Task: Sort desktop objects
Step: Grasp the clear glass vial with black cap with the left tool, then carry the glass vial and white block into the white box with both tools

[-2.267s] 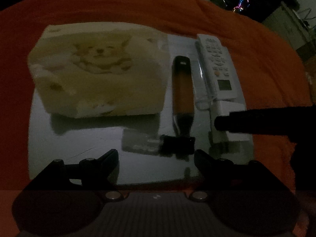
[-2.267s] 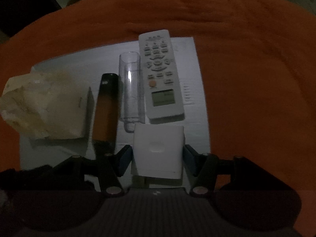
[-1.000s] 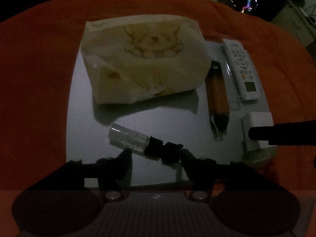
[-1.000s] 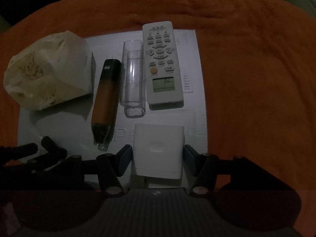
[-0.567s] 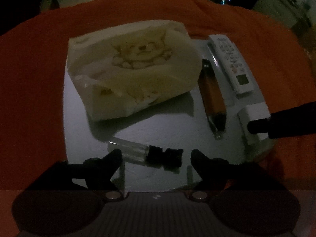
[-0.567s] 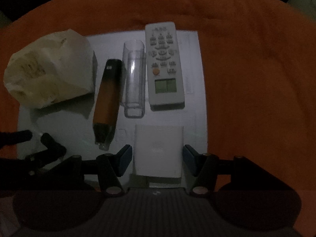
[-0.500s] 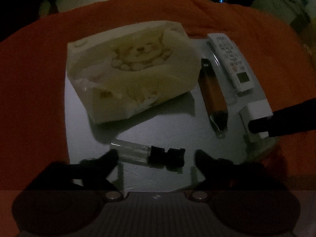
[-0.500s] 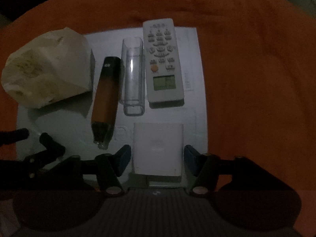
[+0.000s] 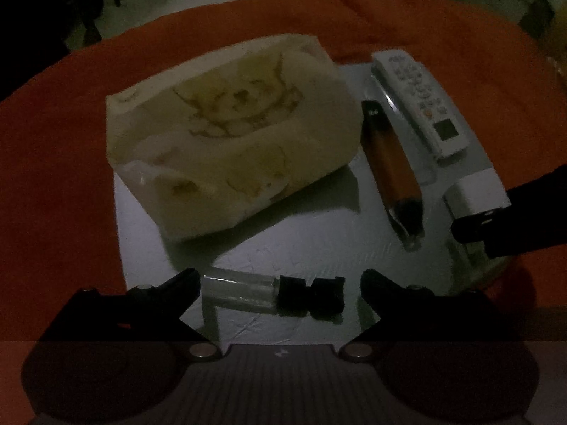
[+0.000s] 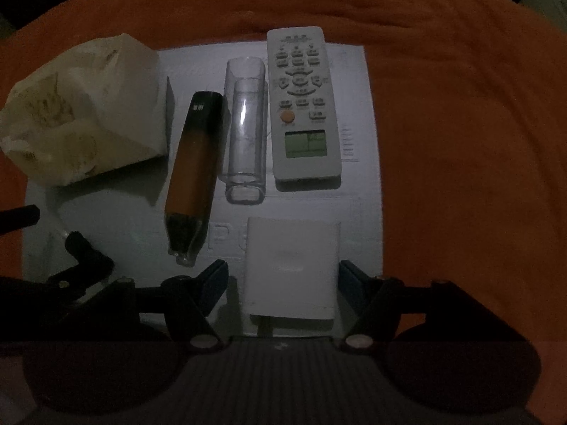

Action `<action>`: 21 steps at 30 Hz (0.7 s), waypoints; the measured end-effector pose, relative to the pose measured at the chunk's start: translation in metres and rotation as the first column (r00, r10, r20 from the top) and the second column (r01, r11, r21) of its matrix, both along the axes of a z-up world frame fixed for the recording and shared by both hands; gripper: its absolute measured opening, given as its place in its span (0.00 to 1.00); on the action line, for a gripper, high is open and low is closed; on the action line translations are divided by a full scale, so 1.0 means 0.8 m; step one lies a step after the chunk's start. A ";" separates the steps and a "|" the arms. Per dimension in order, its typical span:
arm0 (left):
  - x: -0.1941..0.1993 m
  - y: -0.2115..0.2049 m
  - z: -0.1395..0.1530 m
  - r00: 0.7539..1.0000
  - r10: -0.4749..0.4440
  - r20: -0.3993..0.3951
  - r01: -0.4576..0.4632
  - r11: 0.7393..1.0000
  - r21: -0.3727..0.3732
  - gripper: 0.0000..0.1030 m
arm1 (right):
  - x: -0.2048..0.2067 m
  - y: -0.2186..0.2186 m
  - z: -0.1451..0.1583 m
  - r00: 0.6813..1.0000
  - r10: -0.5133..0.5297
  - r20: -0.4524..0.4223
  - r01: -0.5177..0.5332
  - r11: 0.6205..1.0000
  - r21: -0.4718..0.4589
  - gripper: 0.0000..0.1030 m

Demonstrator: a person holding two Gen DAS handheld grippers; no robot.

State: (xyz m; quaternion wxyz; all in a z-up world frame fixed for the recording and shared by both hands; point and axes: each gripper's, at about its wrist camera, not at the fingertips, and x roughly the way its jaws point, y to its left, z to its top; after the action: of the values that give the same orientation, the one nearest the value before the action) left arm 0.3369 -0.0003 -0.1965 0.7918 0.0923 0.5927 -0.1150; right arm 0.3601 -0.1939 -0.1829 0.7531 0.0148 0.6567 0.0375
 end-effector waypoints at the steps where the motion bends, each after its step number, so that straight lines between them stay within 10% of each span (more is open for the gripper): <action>1: 0.001 0.000 0.000 1.000 0.001 0.001 -0.001 1.000 -0.003 0.95 | 0.000 0.000 0.000 1.000 0.000 0.000 0.000 1.000 -0.002 0.69; 21: -0.010 0.014 0.028 0.999 0.041 0.034 -0.040 0.998 -0.039 0.84 | -0.008 -0.005 -0.003 1.000 -0.013 0.019 0.013 1.000 0.002 0.57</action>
State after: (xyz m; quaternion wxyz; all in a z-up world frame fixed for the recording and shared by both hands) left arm 0.3290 0.0112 -0.1739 0.8058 0.0672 0.5783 -0.1085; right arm 0.3536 -0.1976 -0.1849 0.7596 0.0192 0.6492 0.0334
